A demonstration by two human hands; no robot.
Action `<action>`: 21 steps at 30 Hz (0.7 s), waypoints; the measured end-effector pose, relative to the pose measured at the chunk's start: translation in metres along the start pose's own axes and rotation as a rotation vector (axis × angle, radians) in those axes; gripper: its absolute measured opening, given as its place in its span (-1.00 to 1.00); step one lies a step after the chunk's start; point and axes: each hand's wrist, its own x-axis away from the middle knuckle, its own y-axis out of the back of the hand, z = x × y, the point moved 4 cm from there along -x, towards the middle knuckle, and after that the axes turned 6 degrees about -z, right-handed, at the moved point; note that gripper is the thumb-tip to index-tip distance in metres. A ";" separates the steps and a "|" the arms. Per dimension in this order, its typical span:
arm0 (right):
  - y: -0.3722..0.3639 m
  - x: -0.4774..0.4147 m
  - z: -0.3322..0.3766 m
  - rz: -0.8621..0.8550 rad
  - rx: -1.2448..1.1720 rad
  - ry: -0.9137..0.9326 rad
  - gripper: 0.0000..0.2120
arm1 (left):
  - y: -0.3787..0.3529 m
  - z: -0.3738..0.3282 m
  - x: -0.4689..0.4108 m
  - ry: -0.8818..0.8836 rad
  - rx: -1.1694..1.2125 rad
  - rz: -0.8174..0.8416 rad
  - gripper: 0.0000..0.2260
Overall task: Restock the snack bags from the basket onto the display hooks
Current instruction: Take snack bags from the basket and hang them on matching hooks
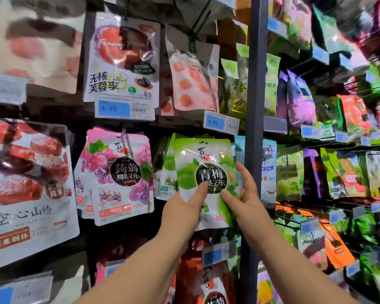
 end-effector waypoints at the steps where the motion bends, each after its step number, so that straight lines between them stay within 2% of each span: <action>1: -0.002 -0.001 0.000 -0.015 0.014 0.013 -0.41 | 0.000 0.000 -0.003 0.018 -0.026 -0.011 -0.85; 9: -0.008 -0.012 -0.007 -0.103 0.040 0.039 -0.54 | -0.005 -0.003 -0.025 0.044 -0.091 -0.008 -0.68; 11: -0.009 -0.016 -0.008 -0.107 0.037 0.026 -0.55 | -0.006 -0.004 -0.028 0.050 -0.089 -0.005 -0.48; 12: -0.008 -0.018 -0.009 -0.110 0.036 0.019 -0.56 | -0.007 -0.005 -0.031 0.049 -0.096 -0.013 -0.48; 15: -0.007 -0.025 -0.011 -0.113 0.046 0.011 -0.57 | -0.013 -0.008 -0.035 0.072 -0.127 0.011 -0.74; 16: -0.006 -0.027 -0.012 -0.117 0.046 0.006 -0.57 | -0.014 -0.008 -0.036 0.072 -0.115 0.026 -0.72; 17: -0.006 -0.029 -0.013 -0.120 0.047 0.002 -0.57 | -0.015 -0.007 -0.039 0.068 -0.115 0.040 -0.69; 20: -0.004 -0.032 -0.017 -0.132 0.053 -0.008 -0.58 | -0.016 0.000 -0.045 0.090 -0.130 0.018 -0.37; 21: -0.003 -0.032 -0.018 -0.138 0.052 -0.012 -0.58 | -0.016 0.003 -0.047 0.096 -0.139 0.018 -0.33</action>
